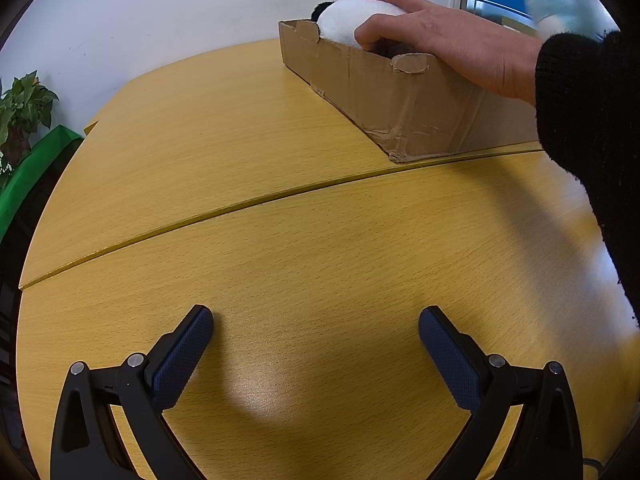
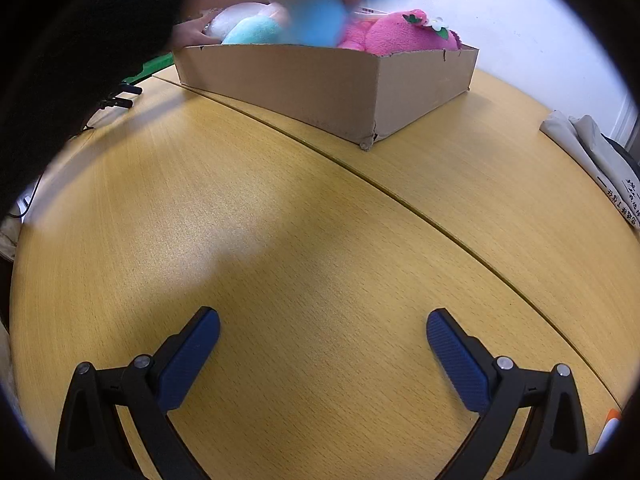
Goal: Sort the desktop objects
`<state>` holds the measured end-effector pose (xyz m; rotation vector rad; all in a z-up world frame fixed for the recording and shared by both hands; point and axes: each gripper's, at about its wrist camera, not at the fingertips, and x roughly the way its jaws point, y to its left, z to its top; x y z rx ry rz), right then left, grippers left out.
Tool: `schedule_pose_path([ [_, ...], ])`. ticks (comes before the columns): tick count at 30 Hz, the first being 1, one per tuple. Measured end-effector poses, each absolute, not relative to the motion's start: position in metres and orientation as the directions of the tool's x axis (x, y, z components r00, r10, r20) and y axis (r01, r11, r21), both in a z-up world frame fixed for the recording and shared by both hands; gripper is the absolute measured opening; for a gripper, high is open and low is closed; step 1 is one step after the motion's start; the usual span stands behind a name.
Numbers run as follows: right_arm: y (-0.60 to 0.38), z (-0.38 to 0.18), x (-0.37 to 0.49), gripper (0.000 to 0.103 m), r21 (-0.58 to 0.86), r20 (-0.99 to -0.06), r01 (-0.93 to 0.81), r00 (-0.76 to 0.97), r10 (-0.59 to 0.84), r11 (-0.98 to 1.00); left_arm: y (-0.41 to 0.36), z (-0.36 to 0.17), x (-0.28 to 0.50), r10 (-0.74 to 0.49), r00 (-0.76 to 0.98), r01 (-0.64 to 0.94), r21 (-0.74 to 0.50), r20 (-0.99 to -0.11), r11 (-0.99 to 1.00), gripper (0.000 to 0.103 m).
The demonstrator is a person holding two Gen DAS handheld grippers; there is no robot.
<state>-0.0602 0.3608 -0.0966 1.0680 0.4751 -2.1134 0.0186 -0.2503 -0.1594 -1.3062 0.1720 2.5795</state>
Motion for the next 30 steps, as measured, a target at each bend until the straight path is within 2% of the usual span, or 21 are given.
schedule_pose_path([
  [19, 0.362, -0.095, -0.065, 0.103, -0.005, -0.807, 0.734, -0.404, -0.431, -0.679, -0.248, -0.161, 0.041, 0.164, -0.57, -0.271, -0.004, -0.805, -0.962, 0.103],
  [30, 0.361, -0.095, -0.068, 0.103, -0.004, -0.807, 0.735, -0.403, -0.431, -0.678, -0.254, -0.159, 0.02, 0.167, -0.568, -0.273, -0.007, -0.806, -0.962, 0.103],
])
